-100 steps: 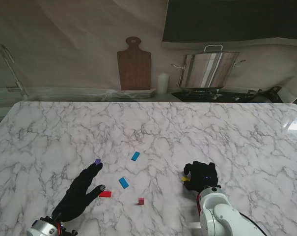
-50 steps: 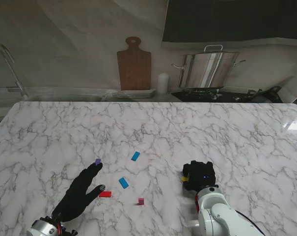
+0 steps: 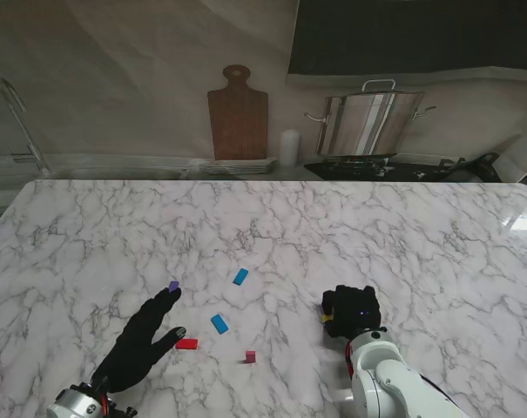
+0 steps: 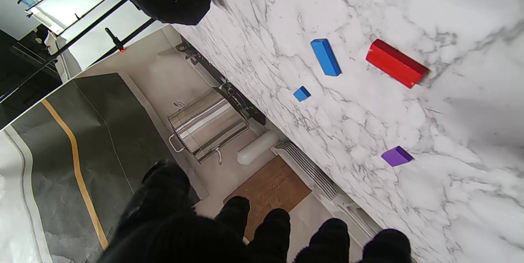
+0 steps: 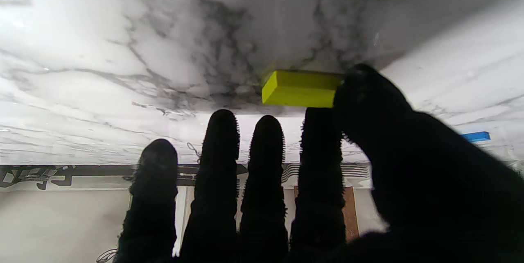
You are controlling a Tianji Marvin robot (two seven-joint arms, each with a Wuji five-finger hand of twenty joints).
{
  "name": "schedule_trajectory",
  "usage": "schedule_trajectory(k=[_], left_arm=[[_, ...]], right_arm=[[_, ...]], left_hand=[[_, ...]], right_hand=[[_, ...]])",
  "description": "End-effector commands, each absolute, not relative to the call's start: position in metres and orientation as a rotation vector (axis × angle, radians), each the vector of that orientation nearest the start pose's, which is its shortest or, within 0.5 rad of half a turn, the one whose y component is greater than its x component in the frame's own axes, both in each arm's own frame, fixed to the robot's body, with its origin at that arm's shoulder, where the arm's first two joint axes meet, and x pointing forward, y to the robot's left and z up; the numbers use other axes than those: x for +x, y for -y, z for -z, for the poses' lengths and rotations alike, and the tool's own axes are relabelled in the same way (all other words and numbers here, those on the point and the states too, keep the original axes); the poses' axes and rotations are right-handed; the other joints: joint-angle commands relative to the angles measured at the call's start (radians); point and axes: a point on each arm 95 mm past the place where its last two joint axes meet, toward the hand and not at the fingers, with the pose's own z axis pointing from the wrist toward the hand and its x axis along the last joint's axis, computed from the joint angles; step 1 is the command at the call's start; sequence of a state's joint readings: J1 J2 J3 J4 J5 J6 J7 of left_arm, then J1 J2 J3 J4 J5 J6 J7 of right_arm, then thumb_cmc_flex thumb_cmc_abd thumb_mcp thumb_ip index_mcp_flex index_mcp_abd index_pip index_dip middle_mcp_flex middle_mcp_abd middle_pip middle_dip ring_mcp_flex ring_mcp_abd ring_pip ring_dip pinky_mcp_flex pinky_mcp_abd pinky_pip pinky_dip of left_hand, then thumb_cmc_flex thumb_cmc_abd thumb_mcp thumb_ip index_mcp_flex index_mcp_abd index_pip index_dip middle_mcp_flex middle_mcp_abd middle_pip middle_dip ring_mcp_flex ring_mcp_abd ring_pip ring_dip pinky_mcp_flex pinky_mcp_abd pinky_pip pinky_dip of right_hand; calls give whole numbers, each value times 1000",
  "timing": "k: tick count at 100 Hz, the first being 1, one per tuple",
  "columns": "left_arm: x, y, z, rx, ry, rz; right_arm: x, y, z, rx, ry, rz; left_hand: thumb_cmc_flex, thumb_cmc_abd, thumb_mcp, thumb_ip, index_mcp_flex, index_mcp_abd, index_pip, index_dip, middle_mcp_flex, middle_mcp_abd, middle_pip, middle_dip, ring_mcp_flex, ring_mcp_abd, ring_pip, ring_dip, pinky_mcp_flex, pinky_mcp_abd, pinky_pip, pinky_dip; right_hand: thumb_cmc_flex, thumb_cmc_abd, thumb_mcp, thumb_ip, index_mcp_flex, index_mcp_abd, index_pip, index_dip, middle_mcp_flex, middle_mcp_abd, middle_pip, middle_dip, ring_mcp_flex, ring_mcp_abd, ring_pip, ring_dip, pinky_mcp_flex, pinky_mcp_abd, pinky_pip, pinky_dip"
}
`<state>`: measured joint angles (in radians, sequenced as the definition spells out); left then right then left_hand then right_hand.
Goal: Arrange dominoes in a row
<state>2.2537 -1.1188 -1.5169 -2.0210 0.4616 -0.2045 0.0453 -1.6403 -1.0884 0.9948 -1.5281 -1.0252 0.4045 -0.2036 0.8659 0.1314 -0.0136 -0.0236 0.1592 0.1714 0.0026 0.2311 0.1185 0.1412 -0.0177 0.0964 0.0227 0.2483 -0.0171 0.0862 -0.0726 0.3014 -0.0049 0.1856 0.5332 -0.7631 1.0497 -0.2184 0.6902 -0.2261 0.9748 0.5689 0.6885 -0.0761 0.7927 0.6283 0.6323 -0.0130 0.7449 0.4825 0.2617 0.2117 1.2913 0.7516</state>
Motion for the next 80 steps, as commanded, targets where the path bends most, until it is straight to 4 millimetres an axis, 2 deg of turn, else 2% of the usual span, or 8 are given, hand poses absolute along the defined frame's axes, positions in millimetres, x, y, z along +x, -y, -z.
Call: schedule_trajectory(k=[1, 18, 37, 47, 52, 68, 80], left_arm=[[227, -23, 328, -1844, -1153, 1897], [227, -23, 328, -1843, -1153, 1898], [227, -24, 328, -1844, -1152, 1898], [227, -24, 327, -1844, -1152, 1899], [227, -24, 327, -1844, -1151, 1899], [227, -24, 327, -1844, -1151, 1899], [227, -24, 328, -1843, -1153, 1899]], right_arm=[[340, -17, 411, 1321, -1428, -1155], [340, -18, 411, 1321, -1424, -1173], [341, -18, 411, 1319, -1424, -1188], [341, -18, 411, 1317, -1423, -1195], [341, -18, 411, 1316, -1424, -1197], [341, -19, 412, 1314, -1430, -1202], [340, -19, 412, 1309, -1434, -1206]], left_hand=[[22, 15, -10, 22, -27, 6, -19, 10, -29, -22, -7, -3, -22, -26, -5, -8, 1, -20, 3, 14], [20, 16, -10, 22, -27, 10, -22, 2, -30, -20, -8, -5, -22, -26, -5, -9, 1, -21, 3, 14], [19, 16, -10, 22, -26, 12, -23, -7, -30, -20, -8, -7, -22, -26, -5, -9, 1, -21, 3, 14], [18, 16, -10, 22, -27, 11, -23, -11, -30, -21, -7, -7, -22, -26, -5, -9, 1, -21, 3, 14], [18, 15, -10, 22, -26, 11, -22, -13, -30, -21, -7, -7, -22, -26, -5, -9, 1, -21, 3, 14], [17, 15, -10, 22, -26, 11, -22, -16, -30, -20, -7, -7, -22, -26, -5, -8, 1, -21, 3, 14], [18, 15, -9, 22, -27, 11, -23, -20, -30, -21, -7, -7, -22, -26, -5, -8, 1, -20, 3, 14]], right_hand=[[72, -61, 12, -6, 0, -46, 74, 45, 36, 5, -49, -28, 42, -4, -33, -24, 2, 6, 8, 5], [88, -65, 31, -6, -28, -74, 98, 104, 176, 21, -164, -122, 159, 8, -120, -58, 49, 38, -24, -21], [111, -75, 51, -5, -15, -127, 104, 138, 312, 5, -238, -145, 240, -5, -138, -54, 90, 45, -23, -31], [125, -80, 62, -5, -9, -162, 111, 164, 366, -11, -247, -126, 265, -14, -116, -40, 101, 48, -16, -33], [132, -85, 70, -7, -12, -169, 97, 190, 395, -25, -263, -86, 269, -21, -98, -28, 105, 45, -11, -37], [141, -99, 72, -9, -48, -176, 75, 217, 385, -54, -181, 0, 253, -32, -57, -10, 98, 37, -6, -40], [143, -103, 72, -11, -74, -170, 54, 215, 357, -57, -147, 21, 231, -33, -44, -6, 86, 32, -7, -40]])
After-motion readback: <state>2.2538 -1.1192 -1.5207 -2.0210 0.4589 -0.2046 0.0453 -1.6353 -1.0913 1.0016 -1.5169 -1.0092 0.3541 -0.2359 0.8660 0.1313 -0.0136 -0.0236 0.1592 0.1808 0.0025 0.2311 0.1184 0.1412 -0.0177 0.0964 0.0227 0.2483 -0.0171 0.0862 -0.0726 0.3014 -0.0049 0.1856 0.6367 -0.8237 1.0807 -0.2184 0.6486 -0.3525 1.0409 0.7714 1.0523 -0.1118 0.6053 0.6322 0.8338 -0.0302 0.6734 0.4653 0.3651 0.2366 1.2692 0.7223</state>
